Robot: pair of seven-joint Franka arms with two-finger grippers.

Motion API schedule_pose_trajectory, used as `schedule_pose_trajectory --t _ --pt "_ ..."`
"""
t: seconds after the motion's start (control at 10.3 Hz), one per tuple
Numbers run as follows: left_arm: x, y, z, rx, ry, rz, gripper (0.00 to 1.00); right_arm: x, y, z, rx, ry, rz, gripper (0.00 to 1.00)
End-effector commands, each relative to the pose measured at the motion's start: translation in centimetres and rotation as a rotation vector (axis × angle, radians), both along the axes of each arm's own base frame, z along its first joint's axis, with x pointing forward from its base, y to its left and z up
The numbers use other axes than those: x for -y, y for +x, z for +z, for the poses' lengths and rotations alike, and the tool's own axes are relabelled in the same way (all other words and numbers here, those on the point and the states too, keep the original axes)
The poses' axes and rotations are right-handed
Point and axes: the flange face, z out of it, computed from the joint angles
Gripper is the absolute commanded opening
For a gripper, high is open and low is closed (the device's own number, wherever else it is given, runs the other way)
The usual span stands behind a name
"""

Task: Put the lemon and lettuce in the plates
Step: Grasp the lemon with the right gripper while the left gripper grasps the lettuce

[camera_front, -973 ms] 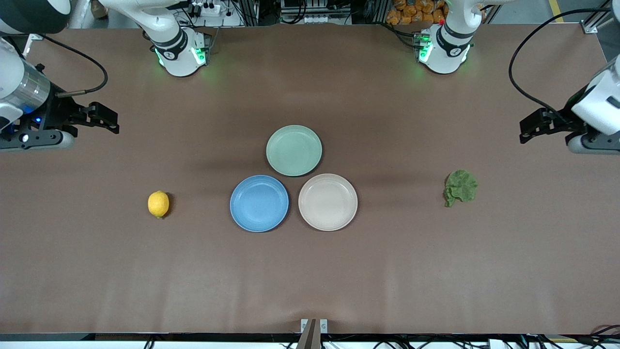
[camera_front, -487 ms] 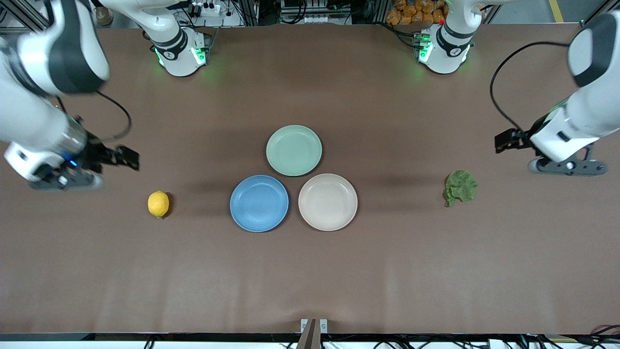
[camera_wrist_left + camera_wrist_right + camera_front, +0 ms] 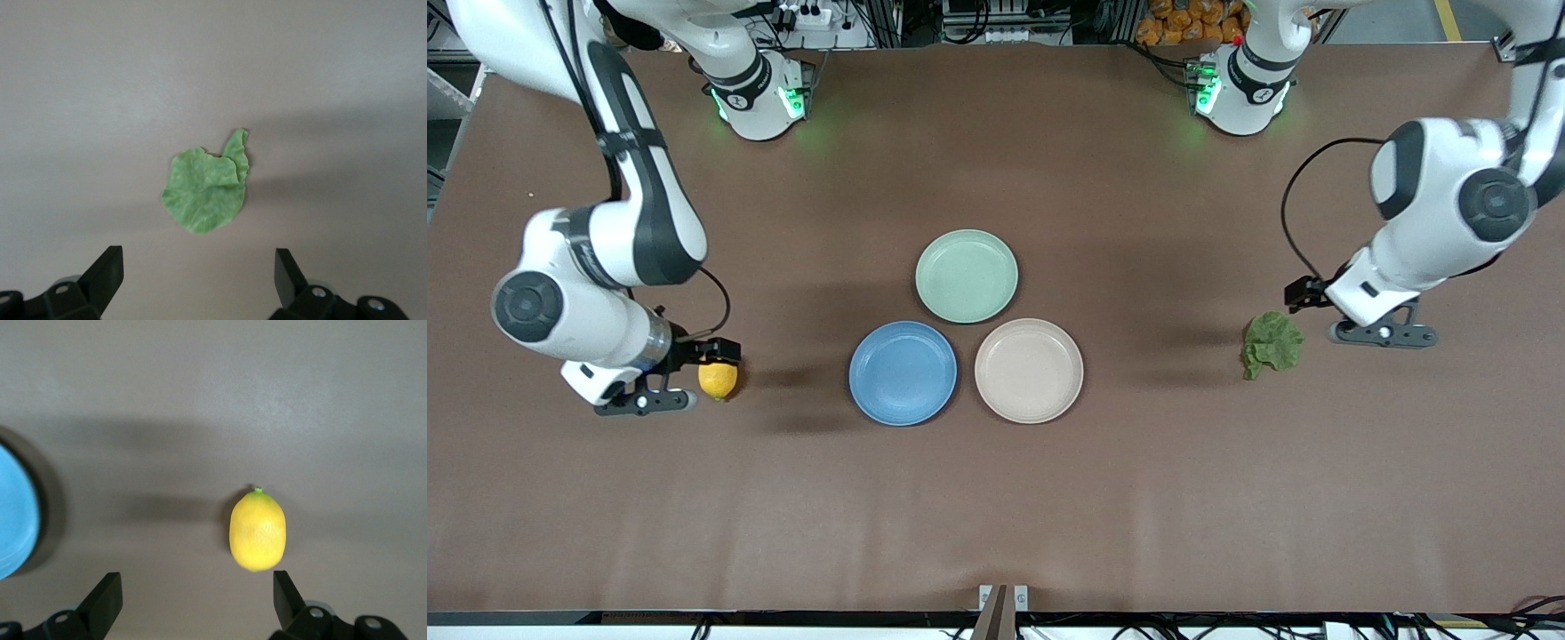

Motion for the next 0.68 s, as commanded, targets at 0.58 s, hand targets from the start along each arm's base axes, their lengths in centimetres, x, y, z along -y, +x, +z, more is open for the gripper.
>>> schedule_pose_trajectory --t 0.58 --pt "-0.4 1.1 -13.6 0.013 -0.006 -0.021 1.0 2.1 -1.0 -8.8 -0.063 -0.067 0.069 1.0"
